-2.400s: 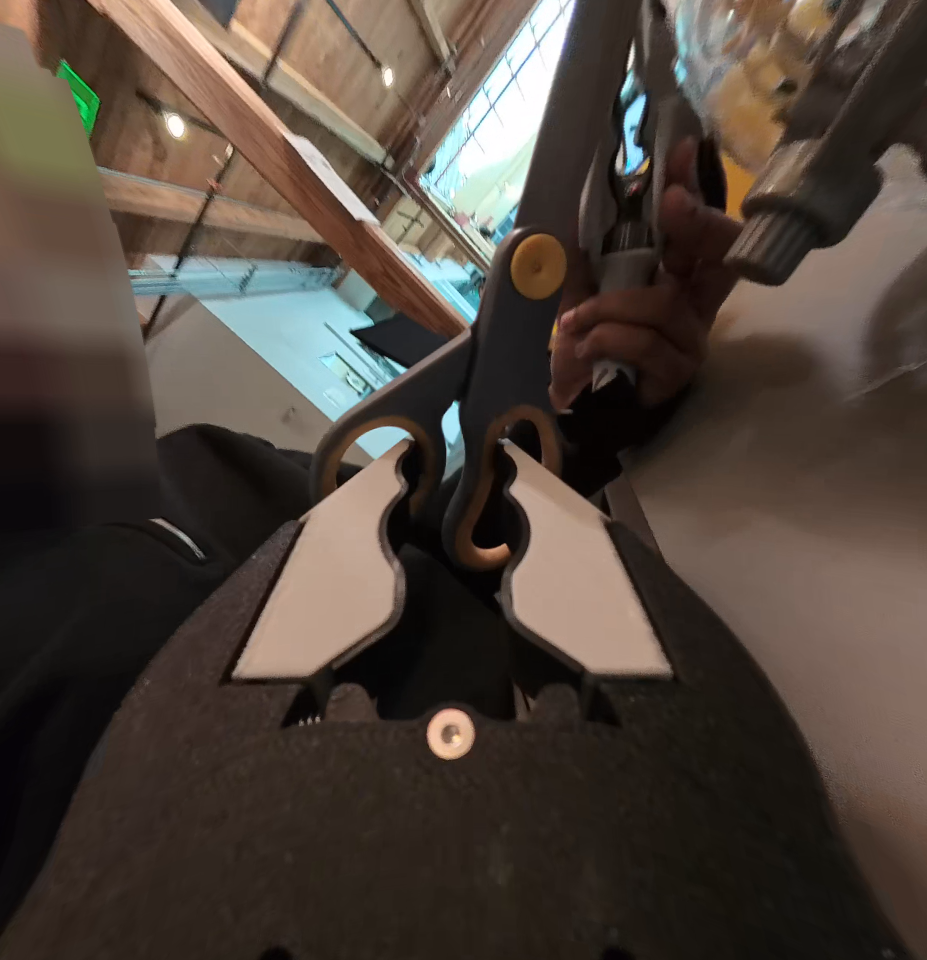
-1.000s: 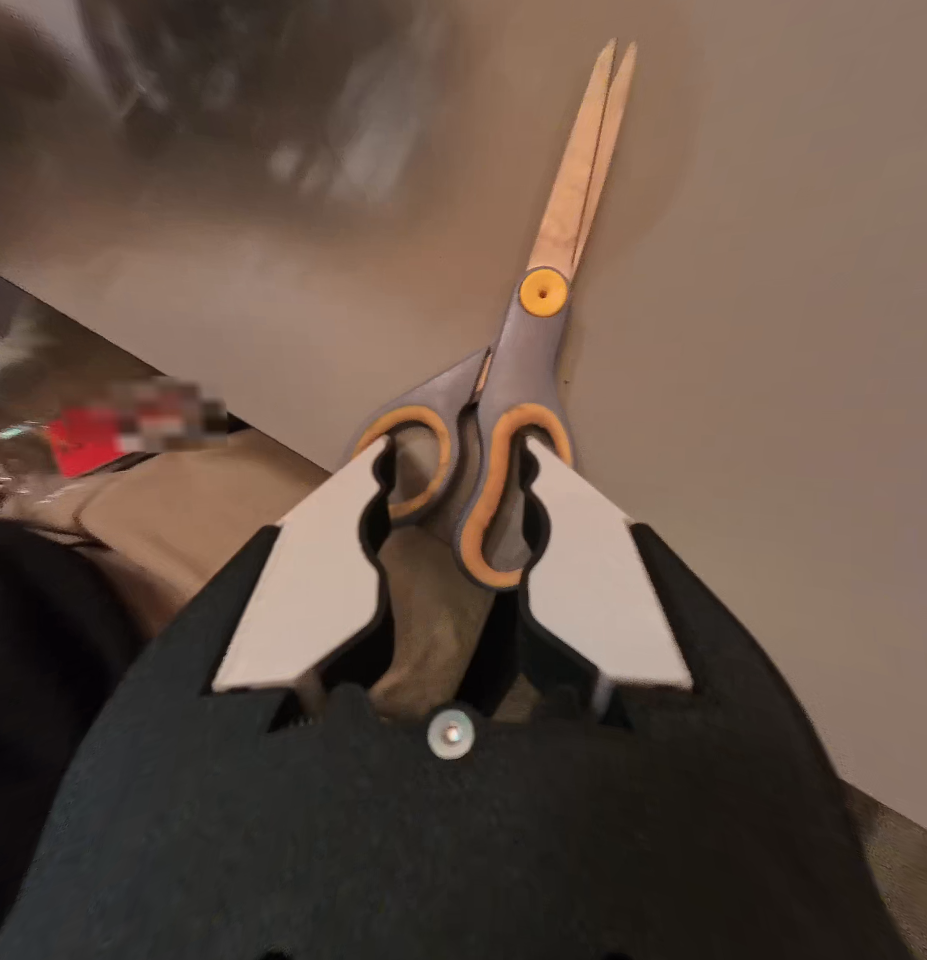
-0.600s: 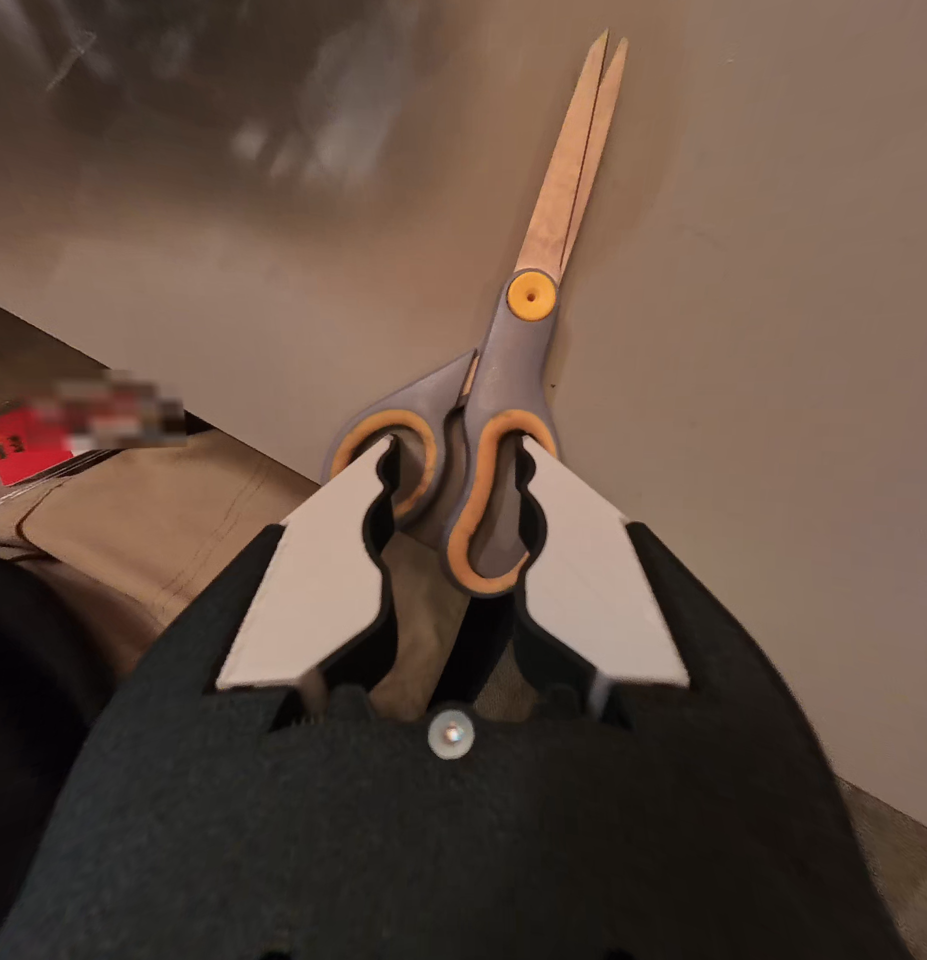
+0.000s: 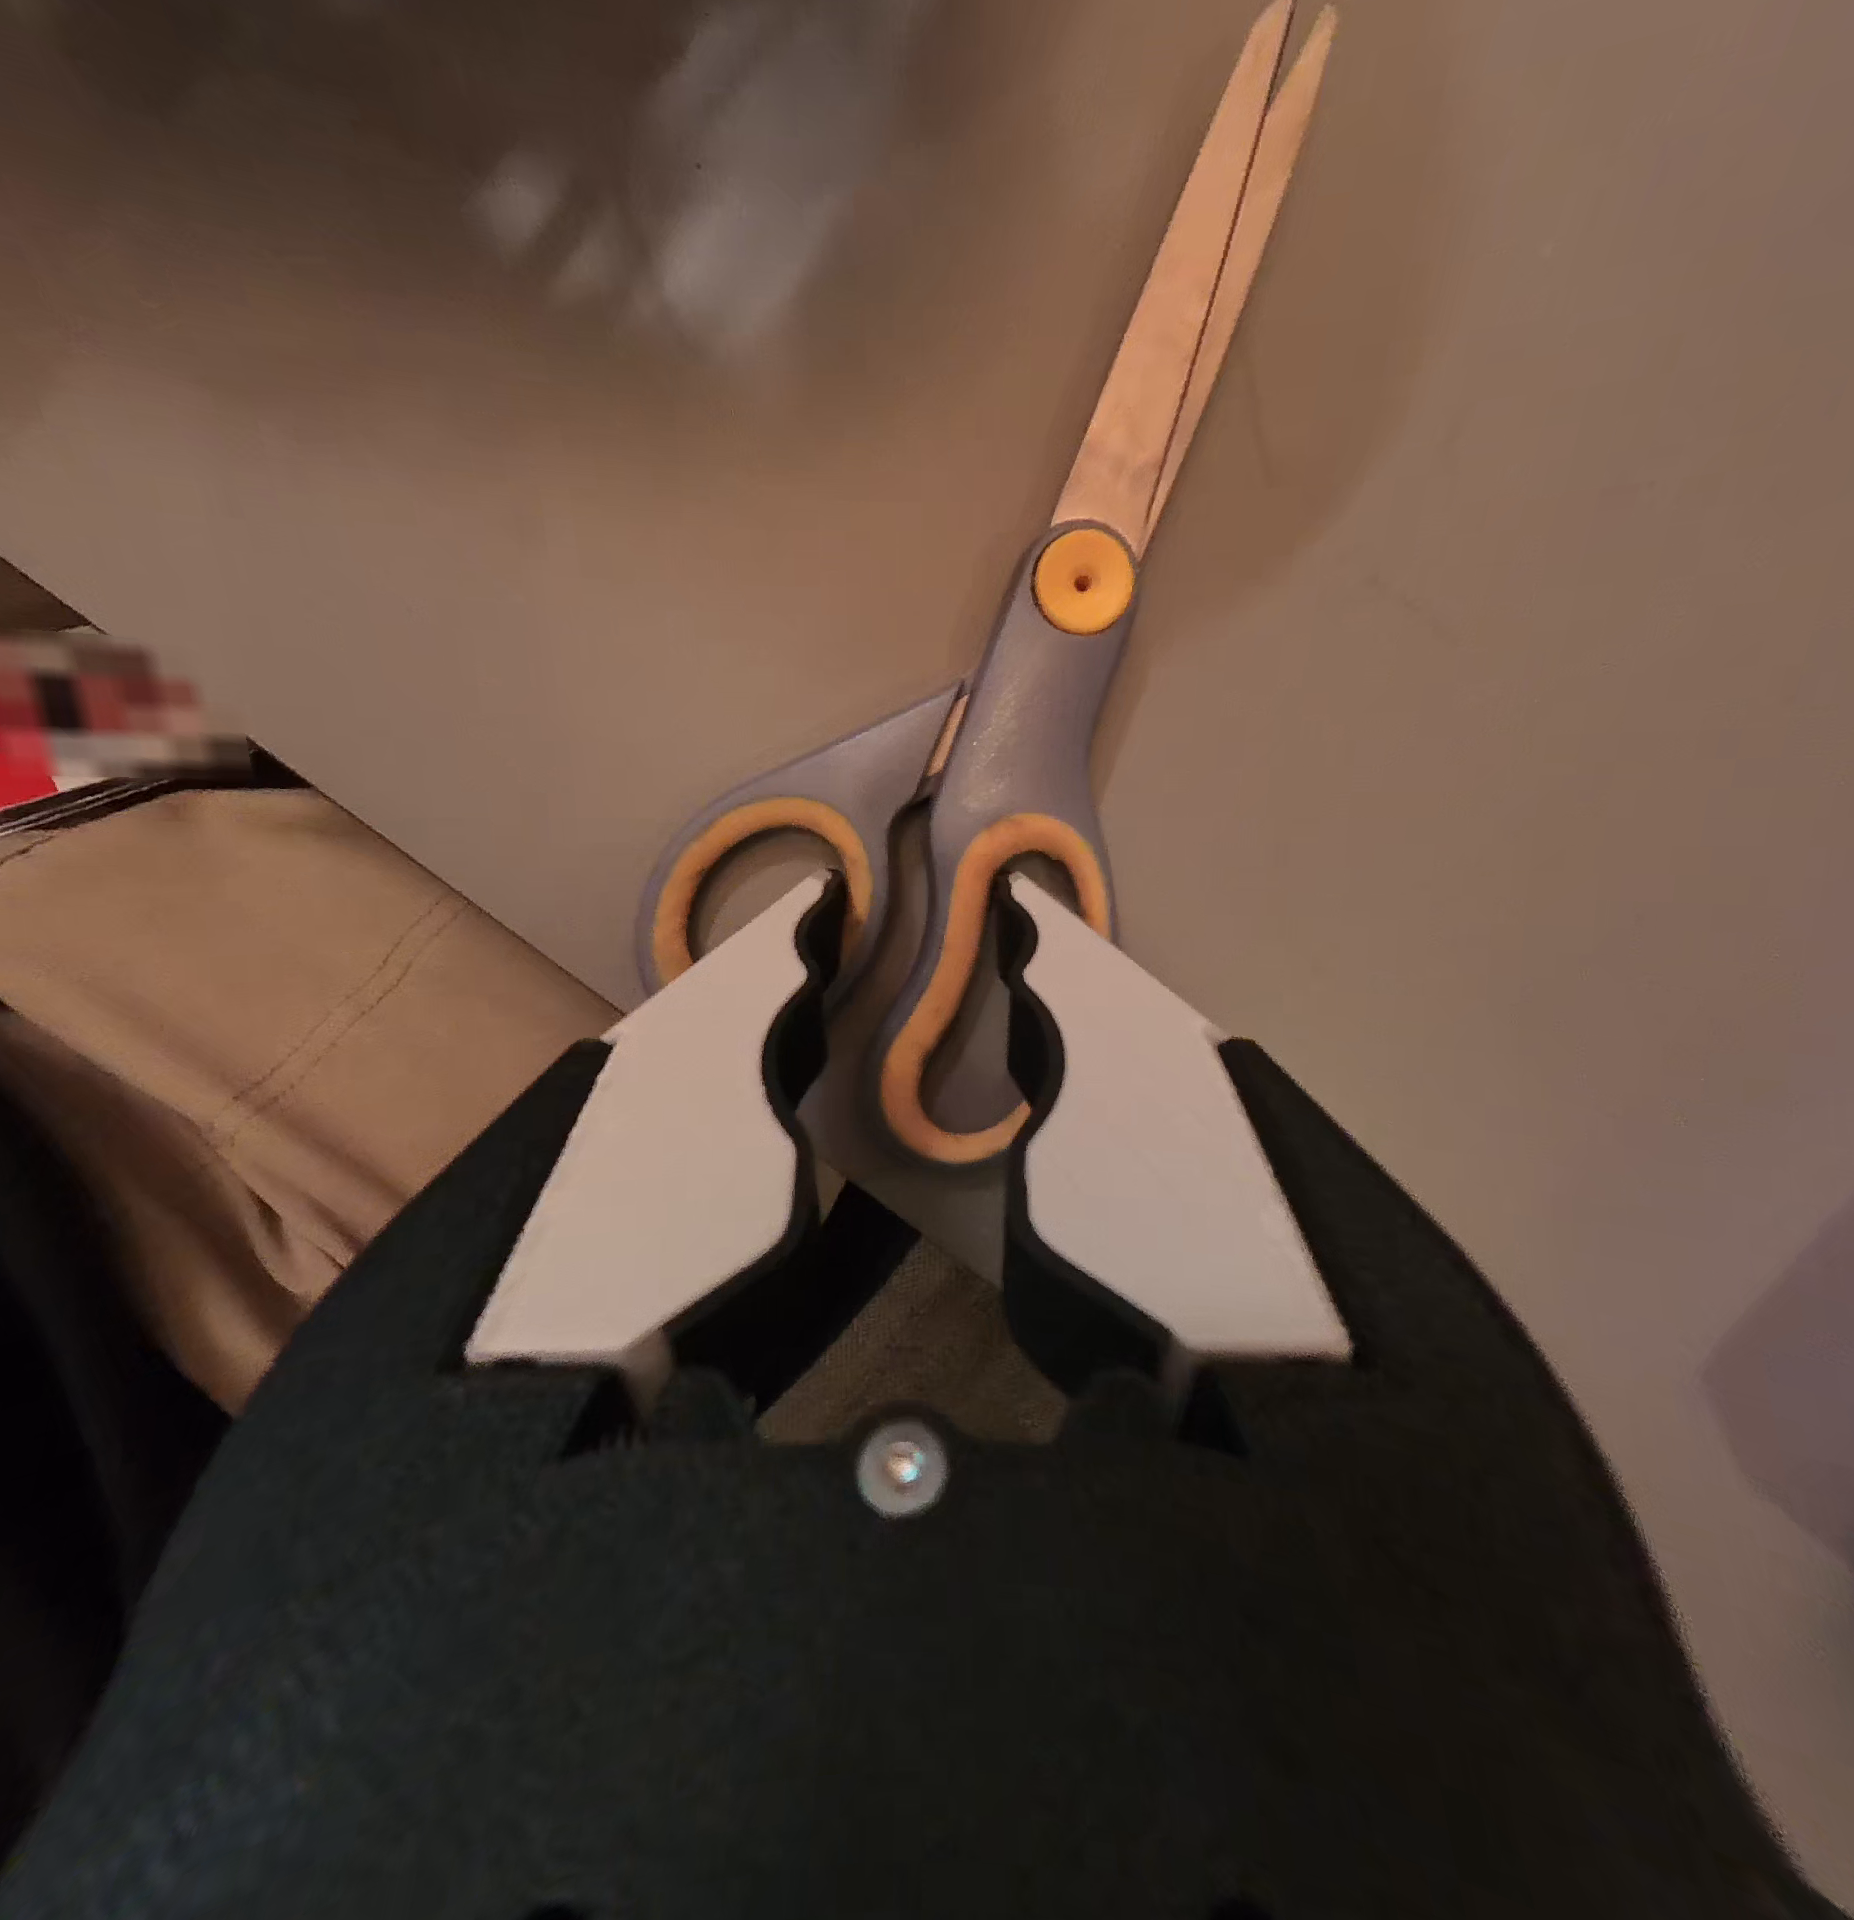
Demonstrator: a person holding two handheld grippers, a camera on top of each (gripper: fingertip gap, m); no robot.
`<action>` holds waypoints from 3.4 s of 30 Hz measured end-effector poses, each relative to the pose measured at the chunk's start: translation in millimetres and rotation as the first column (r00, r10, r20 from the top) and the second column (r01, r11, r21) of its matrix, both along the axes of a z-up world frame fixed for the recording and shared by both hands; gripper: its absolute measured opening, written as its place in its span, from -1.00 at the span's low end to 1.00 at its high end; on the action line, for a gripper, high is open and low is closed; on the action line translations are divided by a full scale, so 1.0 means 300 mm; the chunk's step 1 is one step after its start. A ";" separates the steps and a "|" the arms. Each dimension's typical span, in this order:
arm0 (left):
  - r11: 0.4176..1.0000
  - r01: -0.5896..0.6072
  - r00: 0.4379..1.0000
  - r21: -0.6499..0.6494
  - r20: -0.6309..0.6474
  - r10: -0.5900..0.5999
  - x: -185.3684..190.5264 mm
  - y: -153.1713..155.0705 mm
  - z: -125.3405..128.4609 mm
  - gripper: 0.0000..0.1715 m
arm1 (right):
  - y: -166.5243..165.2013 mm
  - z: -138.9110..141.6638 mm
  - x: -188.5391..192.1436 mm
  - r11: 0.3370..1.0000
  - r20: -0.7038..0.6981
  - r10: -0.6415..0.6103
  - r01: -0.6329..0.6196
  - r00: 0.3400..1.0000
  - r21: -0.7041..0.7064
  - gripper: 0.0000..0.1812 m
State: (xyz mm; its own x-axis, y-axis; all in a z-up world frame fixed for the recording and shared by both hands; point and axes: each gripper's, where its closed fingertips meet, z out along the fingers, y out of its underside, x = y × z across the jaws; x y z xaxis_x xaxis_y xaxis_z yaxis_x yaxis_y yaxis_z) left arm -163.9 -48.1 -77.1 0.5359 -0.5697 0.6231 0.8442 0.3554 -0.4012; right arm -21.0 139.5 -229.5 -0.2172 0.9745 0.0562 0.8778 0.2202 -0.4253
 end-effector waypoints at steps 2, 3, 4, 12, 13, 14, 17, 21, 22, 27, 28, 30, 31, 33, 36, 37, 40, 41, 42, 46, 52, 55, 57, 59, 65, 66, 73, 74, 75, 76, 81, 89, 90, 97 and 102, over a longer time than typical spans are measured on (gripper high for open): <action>1.000 -0.001 1.000 0.000 -0.001 0.001 -0.004 0.003 0.002 -1.00 | -0.001 -0.001 0.001 1.000 -0.005 -0.022 0.022 1.000 -0.014 -0.70; 1.000 0.000 1.000 -0.001 -0.001 0.000 -0.005 0.002 0.001 -1.00 | -0.001 -0.001 0.001 0.999 -0.012 -0.029 0.029 1.000 -0.020 -0.70; 1.000 0.000 1.000 -0.001 -0.001 0.000 -0.006 0.001 -0.001 -1.00 | -0.001 -0.001 0.002 0.999 -0.019 -0.036 0.035 0.999 -0.026 -0.70; 1.000 -0.002 1.000 0.000 -0.001 0.002 -0.007 -0.002 -0.003 -1.00 | -0.002 -0.001 0.005 0.997 -0.054 -0.066 0.064 0.996 -0.032 -0.71; 1.000 -0.001 1.000 -0.001 -0.001 0.001 -0.007 -0.002 -0.002 -1.00 | -0.002 -0.001 0.006 0.998 -0.058 -0.061 0.060 0.996 -0.033 -0.71; 1.000 0.000 1.000 -0.001 0.000 0.000 -0.008 -0.002 -0.001 -1.00 | -0.002 0.000 0.005 0.998 -0.066 -0.054 0.052 0.996 -0.029 -0.71; 1.000 0.000 1.000 -0.001 0.000 0.000 -0.007 -0.001 0.001 -1.00 | -0.002 0.000 0.005 0.997 -0.084 -0.073 0.070 0.994 -0.042 -0.71; 1.000 0.002 1.000 -0.002 -0.002 -0.002 -0.004 0.000 0.001 -1.00 | -0.001 0.001 0.006 0.997 -0.097 -0.071 0.067 0.993 -0.042 -0.71; 1.000 0.002 1.000 -0.001 -0.002 -0.002 -0.004 -0.001 0.000 -1.00 | -0.002 0.001 0.005 0.996 -0.099 -0.078 0.073 0.992 -0.052 -0.71; 1.000 0.004 1.000 0.001 0.003 -0.004 -0.008 0.002 -0.001 -1.00 | 0.000 0.005 0.004 0.997 -0.147 -0.080 0.077 0.986 -0.027 -0.71; 1.000 0.005 1.000 0.001 0.004 -0.005 -0.010 0.004 -0.002 -1.00 | 0.001 0.006 0.004 0.997 -0.154 -0.082 0.079 0.985 -0.023 -0.70; 1.000 0.008 1.000 0.002 0.004 -0.008 -0.010 0.010 -0.002 -1.00 | 0.017 0.007 0.003 0.994 -0.154 -0.111 0.110 0.982 -0.015 -0.58; 1.000 0.007 1.000 0.001 0.003 -0.007 -0.009 0.006 -0.003 -1.00 | 0.018 0.007 0.002 0.994 -0.150 -0.110 0.108 0.983 -0.021 -0.49; 1.000 0.007 1.000 0.001 0.003 -0.007 -0.007 0.003 -0.003 -1.00 | 0.014 0.005 -0.003 0.995 -0.146 -0.096 0.091 0.985 -0.041 -0.40; 1.000 0.008 1.000 0.002 0.003 -0.008 -0.011 0.005 -0.003 -1.00 | 0.012 0.004 -0.007 0.996 -0.140 -0.084 0.078 0.987 -0.048 -0.39; 1.000 0.008 1.000 0.002 0.003 -0.008 -0.011 0.005 -0.003 -1.00 | 0.012 0.004 -0.006 0.996 -0.138 -0.080 0.074 0.987 -0.047 -0.39; 1.000 0.009 1.000 0.001 0.004 -0.009 -0.015 0.009 -0.002 -1.00 | 0.014 0.001 -0.011 0.997 -0.136 -0.074 0.069 0.988 -0.044 -0.22; 1.000 0.010 1.000 0.002 0.003 -0.010 -0.016 0.008 -0.004 -1.00 | 0.023 -0.003 -0.013 0.996 -0.130 -0.081 0.077 0.988 -0.034 0.09; 1.000 0.010 1.000 0.002 0.003 -0.010 -0.017 0.009 -0.006 -1.00 | 0.031 -0.020 -0.006 0.996 -0.094 -0.085 0.082 0.992 -0.031 0.48; 1.000 0.011 1.000 0.002 0.002 -0.011 -0.017 0.005 -0.002 -1.00 | -0.003 -0.059 0.025 0.999 -0.004 0.006 -0.007 1.000 -0.041 0.73; 1.000 0.012 1.000 0.003 0.003 -0.012 -0.016 0.003 -0.007 -1.00 | 0.006 -0.087 0.027 0.997 0.018 0.027 -0.028 0.999 0.066 0.73; 1.000 0.012 1.000 0.003 0.004 -0.012 -0.015 -0.001 -0.009 -1.00 | 0.013 -0.099 0.044 0.991 0.050 0.070 -0.076 0.996 0.114 0.73; 1.000 0.012 1.000 0.004 0.005 -0.012 -0.013 -0.001 -0.009 -1.00 | 0.018 -0.107 0.055 0.984 0.077 0.093 -0.104 0.993 0.147 0.73; 1.000 0.012 1.000 0.004 0.005 -0.012 -0.014 0.000 -0.010 -1.00 | 0.025 -0.117 0.063 0.973 0.104 0.112 -0.130 0.988 0.189 0.73; 1.000 0.014 1.000 0.002 0.002 -0.014 -0.015 0.001 -0.008 -1.00 | 0.028 -0.123 0.069 0.966 0.137 0.121 -0.148 0.983 0.211 0.73; 1.000 0.014 1.000 0.002 0.002 -0.014 -0.015 0.000 -0.008 -1.00 | 0.029 -0.122 0.067 0.966 0.129 0.125 -0.150 0.984 0.208 0.73; 1.000 0.015 1.000 0.003 0.002 -0.015 -0.019 0.003 -0.007 -1.00 | 0.018 -0.114 0.039 0.983 -0.002 0.080 -0.078 0.997 0.169 0.71; 1.000 0.014 1.000 0.004 0.002 -0.014 -0.019 0.002 -0.006 -1.00 | 0.017 -0.109 0.034 0.985 -0.035 0.072 -0.065 0.997 0.158 0.68; 1.000 0.013 1.000 0.005 0.002 -0.013 -0.017 0.002 -0.004 -1.00 | 0.014 -0.101 0.029 0.988 -0.075 0.069 -0.058 0.995 0.145 0.63; 1.000 0.013 1.000 0.006 0.003 -0.013 -0.016 0.000 -0.003 -1.00 | 0.009 -0.096 0.027 0.988 -0.115 0.077 -0.060 0.990 0.139 0.58; 1.000 0.015 1.000 0.007 0.002 -0.015 -0.021 -0.001 0.008 -1.00 | -0.035 -0.065 0.012 0.988 -0.355 0.127 -0.085 0.926 0.131 0.41; 1.000 0.019 1.000 0.006 -0.003 -0.019 -0.036 -0.003 0.025 -1.00 | -0.145 0.006 0.012 0.969 -0.509 0.246 -0.192 0.825 0.158 -0.08; 1.000 0.019 1.000 0.006 -0.004 -0.019 -0.035 -0.004 0.029 -1.00 | -0.159 0.011 0.011 0.970 -0.520 0.245 -0.205 0.818 0.134 -0.14; 1.000 0.022 1.000 0.006 -0.002 -0.022 -0.036 0.008 0.042 -1.00 | -0.176 0.058 -0.024 0.981 -0.605 0.130 -0.192 0.785 -0.039 -0.49; 1.000 0.023 1.000 0.007 -0.002 -0.023 -0.036 0.010 0.041 -1.00 | -0.210 0.109 -0.033 0.951 -0.669 0.027 -0.226 0.743 -0.212 -0.51</action>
State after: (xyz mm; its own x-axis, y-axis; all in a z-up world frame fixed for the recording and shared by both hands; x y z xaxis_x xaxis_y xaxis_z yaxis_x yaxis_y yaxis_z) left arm -174.5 -45.2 -64.7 0.5236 -0.5861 0.6184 0.8516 0.3387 -0.4001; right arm -30.9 76.5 -196.8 -0.3457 0.9381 -0.0215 0.3339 0.1015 -0.9371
